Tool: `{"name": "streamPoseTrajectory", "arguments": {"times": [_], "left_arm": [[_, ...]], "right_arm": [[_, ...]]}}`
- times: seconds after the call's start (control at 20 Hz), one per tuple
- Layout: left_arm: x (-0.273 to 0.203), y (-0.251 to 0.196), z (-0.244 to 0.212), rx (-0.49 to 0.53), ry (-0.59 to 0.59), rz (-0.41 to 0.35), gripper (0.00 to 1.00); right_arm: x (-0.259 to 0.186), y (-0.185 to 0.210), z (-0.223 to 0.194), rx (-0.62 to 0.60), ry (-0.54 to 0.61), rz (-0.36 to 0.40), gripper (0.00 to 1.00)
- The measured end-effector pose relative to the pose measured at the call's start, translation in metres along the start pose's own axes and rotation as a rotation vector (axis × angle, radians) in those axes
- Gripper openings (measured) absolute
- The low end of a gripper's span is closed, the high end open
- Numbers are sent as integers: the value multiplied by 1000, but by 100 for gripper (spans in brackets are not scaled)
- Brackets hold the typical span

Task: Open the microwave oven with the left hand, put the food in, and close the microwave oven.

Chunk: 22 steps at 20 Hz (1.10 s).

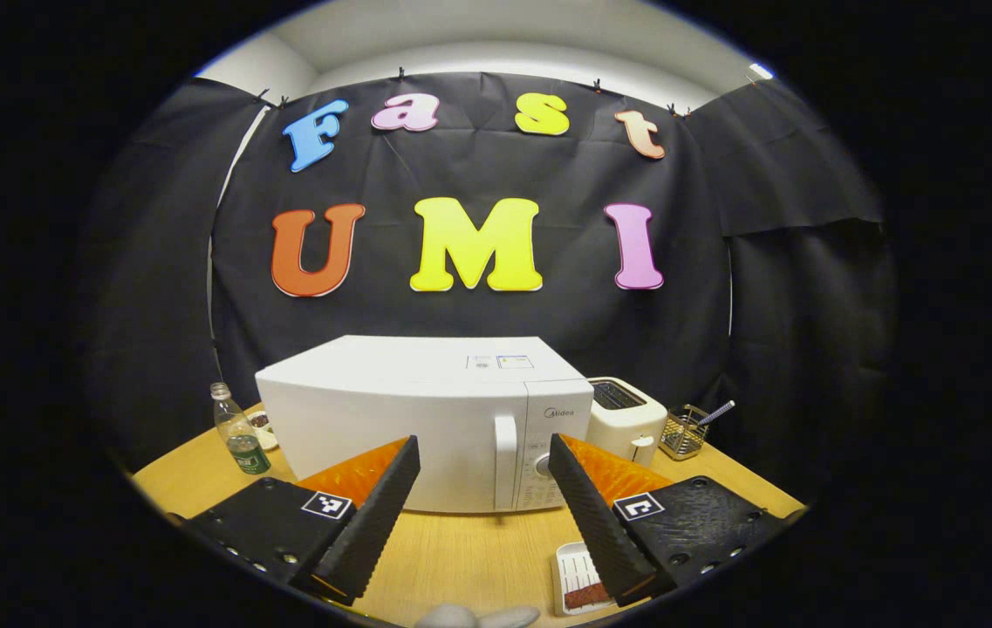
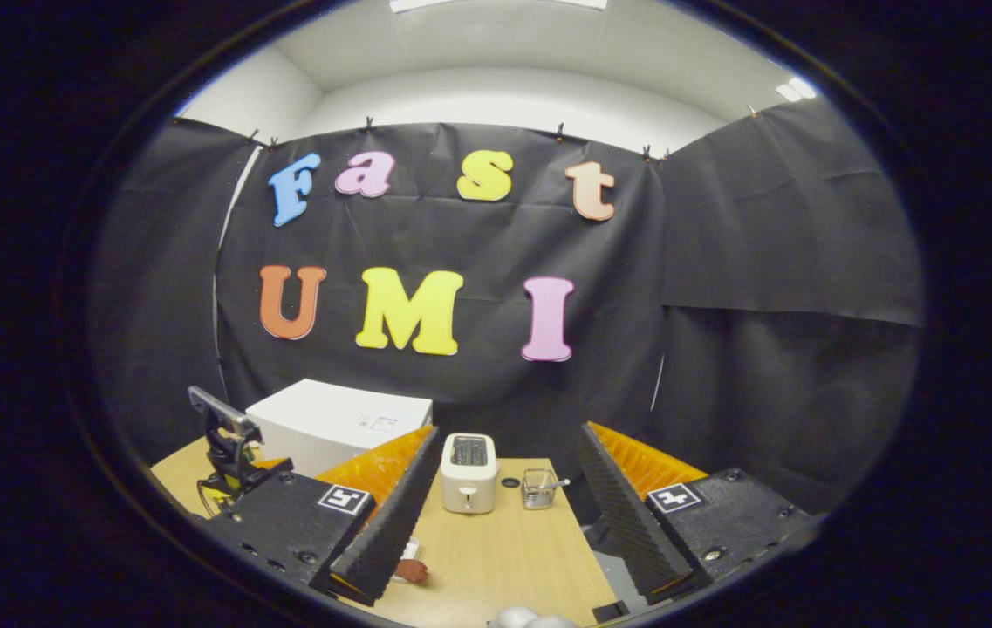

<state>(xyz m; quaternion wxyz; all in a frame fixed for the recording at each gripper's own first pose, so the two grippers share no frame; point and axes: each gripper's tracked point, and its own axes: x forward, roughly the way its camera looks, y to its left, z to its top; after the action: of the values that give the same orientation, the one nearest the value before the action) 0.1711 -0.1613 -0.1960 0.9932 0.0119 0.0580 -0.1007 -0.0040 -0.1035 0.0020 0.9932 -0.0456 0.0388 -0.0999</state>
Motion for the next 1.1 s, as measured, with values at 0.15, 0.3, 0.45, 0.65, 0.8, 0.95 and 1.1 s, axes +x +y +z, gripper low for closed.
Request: {"name": "streamPoseTrajectory", "arguments": {"times": [0.15, 0.3, 0.45, 0.65, 0.8, 0.95, 1.1], "left_arm": [[43, -4, -27, -6, 38, 16, 93], [78, -9, -40, 1, 53, 22, 93], [97, -13, -53, 17, 75, 28, 93], [107, -17, -57, 16, 81, 38, 70], [110, -15, -58, -19, 80, 48, 36], [113, -11, -59, -28, 96, 55, 25], [108, -9, -61, -16, 107, 49, 16]], "right_arm": [[1, -12, -17, 9, 50, -31, 91], [2, -28, -27, -22, 81, -72, 100], [-3, -40, -28, -46, 86, -98, 95], [-6, -50, -31, -65, 81, -114, 100], [-7, -52, -33, -66, 85, -107, 100], [-7, -52, -36, -55, 86, -99, 100], [-7, -53, -40, -39, 94, -93, 100]]}}
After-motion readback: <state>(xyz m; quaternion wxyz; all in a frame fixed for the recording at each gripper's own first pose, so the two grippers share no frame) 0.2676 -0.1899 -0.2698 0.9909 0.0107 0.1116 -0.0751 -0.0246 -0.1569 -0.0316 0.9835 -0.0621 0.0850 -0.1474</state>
